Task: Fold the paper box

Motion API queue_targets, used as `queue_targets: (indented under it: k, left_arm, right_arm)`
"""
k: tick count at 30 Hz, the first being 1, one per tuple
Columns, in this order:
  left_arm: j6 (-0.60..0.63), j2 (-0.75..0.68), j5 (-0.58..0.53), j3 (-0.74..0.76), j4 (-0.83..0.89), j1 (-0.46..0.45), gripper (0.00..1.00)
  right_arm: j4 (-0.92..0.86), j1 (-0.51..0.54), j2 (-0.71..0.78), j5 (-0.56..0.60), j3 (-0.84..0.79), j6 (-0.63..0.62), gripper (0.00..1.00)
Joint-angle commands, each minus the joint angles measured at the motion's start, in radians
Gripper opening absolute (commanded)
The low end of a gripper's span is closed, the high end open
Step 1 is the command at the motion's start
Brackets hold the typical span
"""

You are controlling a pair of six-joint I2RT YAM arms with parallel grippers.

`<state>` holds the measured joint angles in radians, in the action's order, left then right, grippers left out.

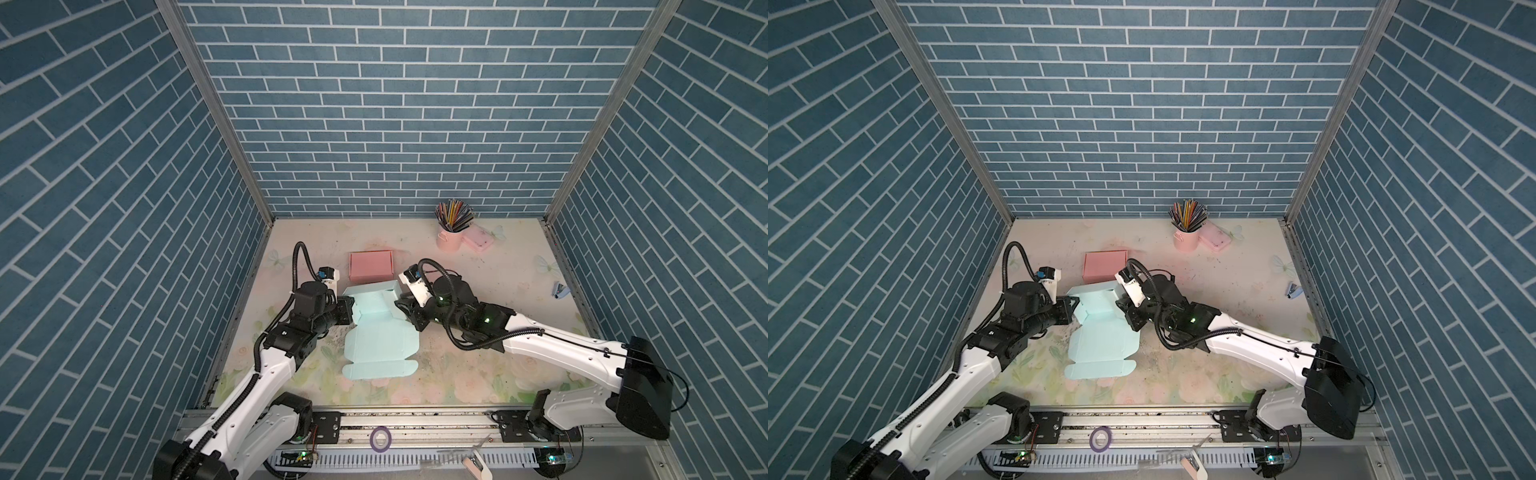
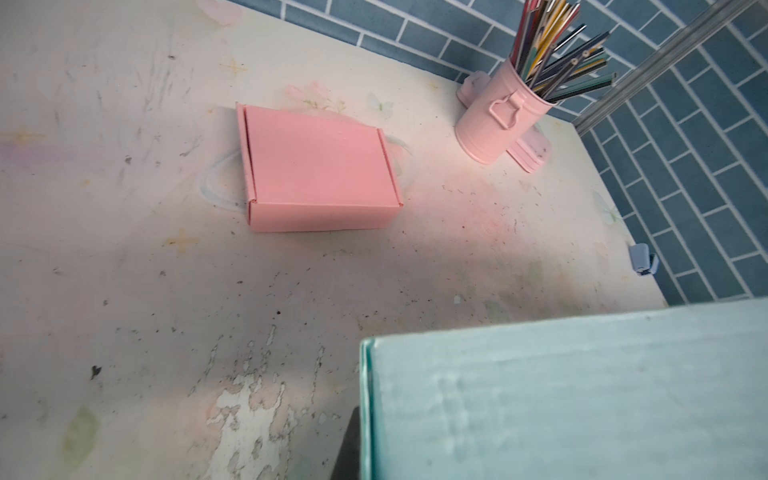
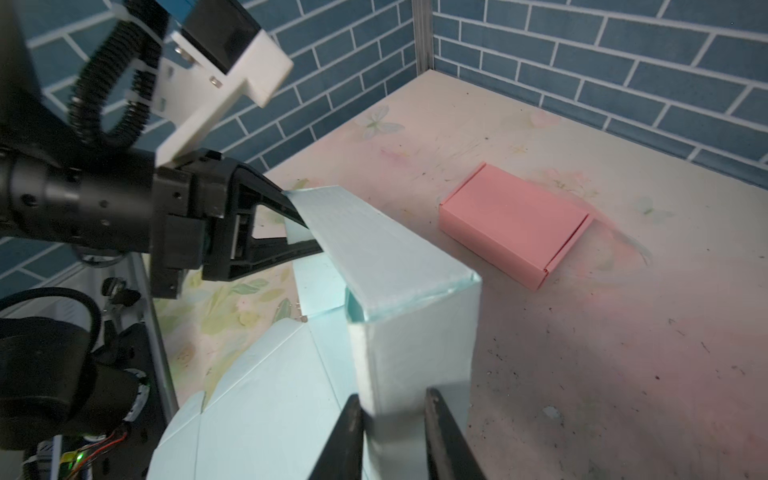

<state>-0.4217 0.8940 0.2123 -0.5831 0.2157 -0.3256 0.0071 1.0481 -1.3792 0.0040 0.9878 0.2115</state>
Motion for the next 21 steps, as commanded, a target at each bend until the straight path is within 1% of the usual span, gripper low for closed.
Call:
queue_targets:
  k: [1, 6, 10, 14, 17, 21]
  left_arm:
    - [-0.015, -0.02, 0.01, -0.025, -0.02, -0.007, 0.0]
    - [-0.044, -0.011, -0.039, -0.032, -0.036, -0.025, 0.0]
    - [-0.052, 0.013, -0.062, -0.048, -0.042, -0.043, 0.0]
    - [-0.055, 0.045, -0.09, -0.061, -0.048, -0.069, 0.0]
    - [-0.063, 0.063, -0.115, -0.057, -0.063, -0.085, 0.0]
    - [-0.087, 0.077, -0.13, -0.041, -0.106, -0.112, 0.0]
  right_arm:
    - [-0.07, 0.022, -0.055, 0.172, 0.047, 0.033, 0.27]
    - [-0.114, 0.047, -0.137, 0.335, 0.107, 0.063, 0.26]
    - [-0.132, 0.064, -0.179, 0.397, 0.153, 0.046, 0.22]
    - [-0.161, 0.081, -0.204, 0.486, 0.201, 0.012, 0.16]
    - [-0.19, 0.09, -0.231, 0.556, 0.234, -0.014, 0.16]
    - [-0.198, 0.09, -0.263, 0.6, 0.246, -0.022, 0.16]
